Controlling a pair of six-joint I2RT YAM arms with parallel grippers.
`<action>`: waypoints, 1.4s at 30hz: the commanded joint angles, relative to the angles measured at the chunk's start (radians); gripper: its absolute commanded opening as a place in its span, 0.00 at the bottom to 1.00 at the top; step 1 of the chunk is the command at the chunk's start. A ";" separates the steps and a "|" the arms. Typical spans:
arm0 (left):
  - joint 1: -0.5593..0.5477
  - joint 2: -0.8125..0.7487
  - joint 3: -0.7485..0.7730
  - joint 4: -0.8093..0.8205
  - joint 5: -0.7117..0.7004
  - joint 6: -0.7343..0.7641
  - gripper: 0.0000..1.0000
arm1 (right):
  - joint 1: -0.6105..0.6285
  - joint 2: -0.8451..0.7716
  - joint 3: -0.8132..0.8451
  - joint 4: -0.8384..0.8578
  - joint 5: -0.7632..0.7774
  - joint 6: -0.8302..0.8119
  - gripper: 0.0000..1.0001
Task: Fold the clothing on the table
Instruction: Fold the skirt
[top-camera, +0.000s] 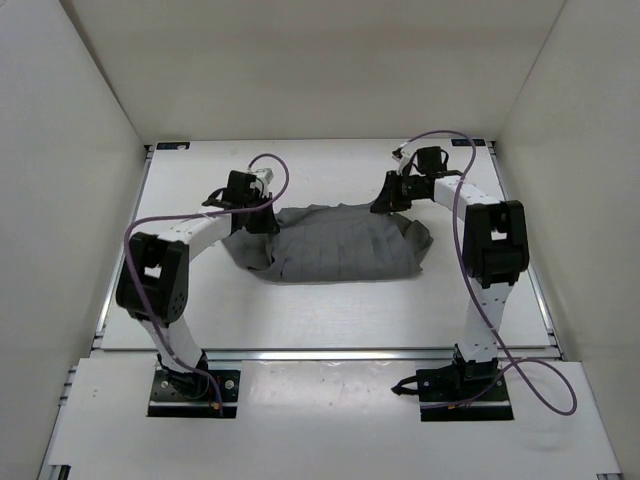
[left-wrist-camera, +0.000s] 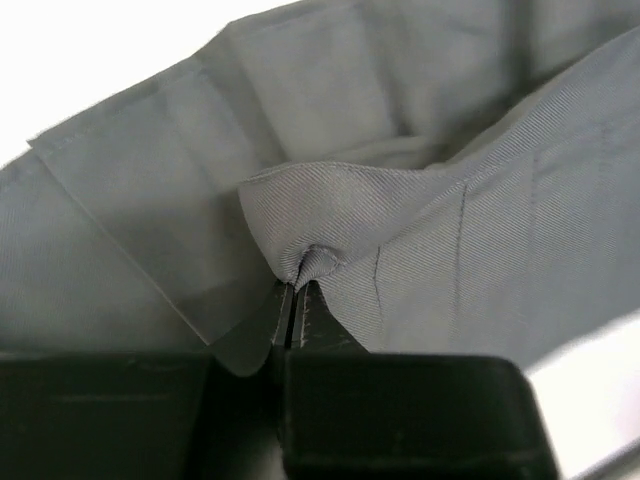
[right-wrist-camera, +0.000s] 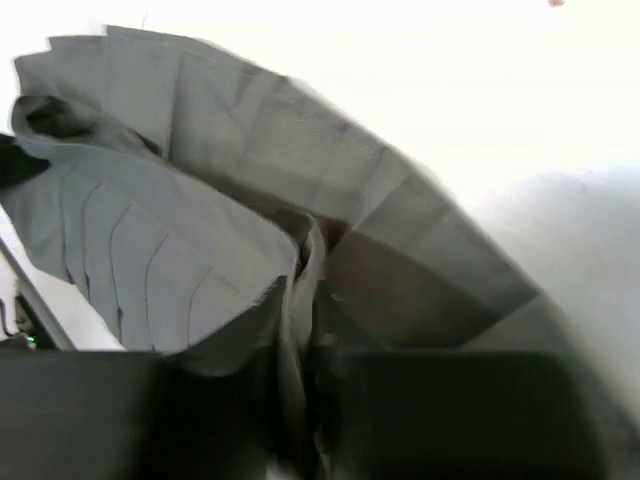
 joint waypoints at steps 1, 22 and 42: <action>0.042 0.061 0.096 -0.065 -0.109 0.013 0.09 | -0.062 0.036 0.114 -0.015 0.006 -0.033 0.16; -0.032 -0.190 0.037 -0.158 -0.128 0.003 0.53 | -0.053 -0.372 -0.236 -0.097 0.184 -0.019 0.66; -0.007 -0.131 -0.241 0.030 0.153 -0.085 0.22 | 0.012 -0.671 -0.569 -0.039 0.425 0.237 0.80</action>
